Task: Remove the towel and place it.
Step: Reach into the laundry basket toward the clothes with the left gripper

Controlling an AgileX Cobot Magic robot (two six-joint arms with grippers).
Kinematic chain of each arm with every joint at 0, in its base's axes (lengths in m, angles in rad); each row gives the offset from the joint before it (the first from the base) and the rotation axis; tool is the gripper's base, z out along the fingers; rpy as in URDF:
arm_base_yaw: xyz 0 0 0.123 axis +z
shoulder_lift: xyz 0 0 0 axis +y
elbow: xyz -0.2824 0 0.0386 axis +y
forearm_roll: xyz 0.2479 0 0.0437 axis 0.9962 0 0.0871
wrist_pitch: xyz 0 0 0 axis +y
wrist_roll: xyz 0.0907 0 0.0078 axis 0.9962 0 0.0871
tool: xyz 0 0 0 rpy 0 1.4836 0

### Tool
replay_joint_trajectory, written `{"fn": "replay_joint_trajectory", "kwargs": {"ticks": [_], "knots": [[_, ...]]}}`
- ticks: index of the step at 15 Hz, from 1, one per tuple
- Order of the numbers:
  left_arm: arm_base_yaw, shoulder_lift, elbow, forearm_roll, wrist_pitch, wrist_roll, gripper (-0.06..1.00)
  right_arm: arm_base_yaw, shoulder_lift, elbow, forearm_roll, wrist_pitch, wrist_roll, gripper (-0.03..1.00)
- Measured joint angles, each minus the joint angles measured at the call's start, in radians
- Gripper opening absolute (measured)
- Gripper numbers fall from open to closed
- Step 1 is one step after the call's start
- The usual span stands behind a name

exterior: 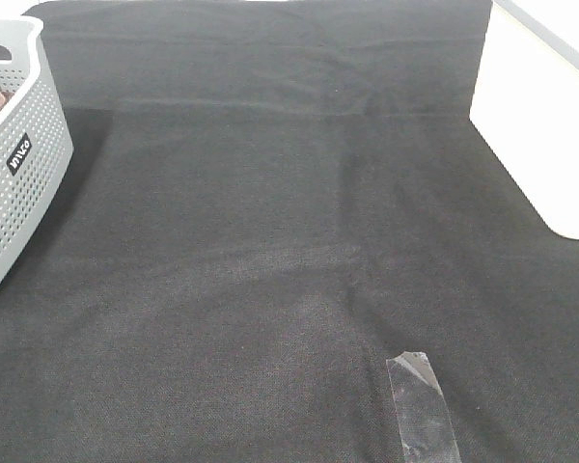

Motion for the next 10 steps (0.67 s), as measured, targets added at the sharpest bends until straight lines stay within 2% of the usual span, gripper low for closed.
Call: {"fn": "replay_joint_trajectory", "kwargs": {"ticks": [10], "knots": [[0.000, 0.000, 0.000, 0.000, 0.000, 0.000, 0.99, 0.000, 0.000, 0.000, 0.000, 0.000, 0.000, 0.76]]}}
